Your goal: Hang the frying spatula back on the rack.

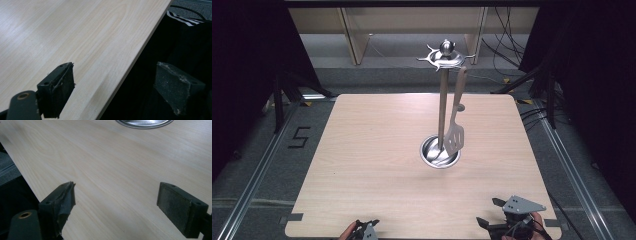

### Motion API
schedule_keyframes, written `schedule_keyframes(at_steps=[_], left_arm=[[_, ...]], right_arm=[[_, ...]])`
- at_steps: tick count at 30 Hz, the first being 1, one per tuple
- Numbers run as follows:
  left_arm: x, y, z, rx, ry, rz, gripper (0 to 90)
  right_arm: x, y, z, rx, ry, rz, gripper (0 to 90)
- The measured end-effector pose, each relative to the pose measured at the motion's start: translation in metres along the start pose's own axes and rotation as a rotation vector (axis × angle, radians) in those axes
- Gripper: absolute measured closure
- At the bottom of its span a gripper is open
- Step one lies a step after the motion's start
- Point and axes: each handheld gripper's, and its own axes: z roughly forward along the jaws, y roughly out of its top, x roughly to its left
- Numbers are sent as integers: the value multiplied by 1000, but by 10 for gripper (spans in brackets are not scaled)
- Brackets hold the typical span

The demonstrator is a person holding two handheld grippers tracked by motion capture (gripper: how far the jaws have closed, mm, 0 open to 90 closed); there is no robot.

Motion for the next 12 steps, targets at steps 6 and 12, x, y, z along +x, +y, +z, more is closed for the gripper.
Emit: schedule_keyframes(at_steps=[6,12], left_arm=[[-1,0,1,0,-17,-11,155],[1,-1,0,-1,-6,-8,155]], right_arm=[[1,0,1,7,-11,-14,160],[-1,-2,3,17,-2,-15,161]])
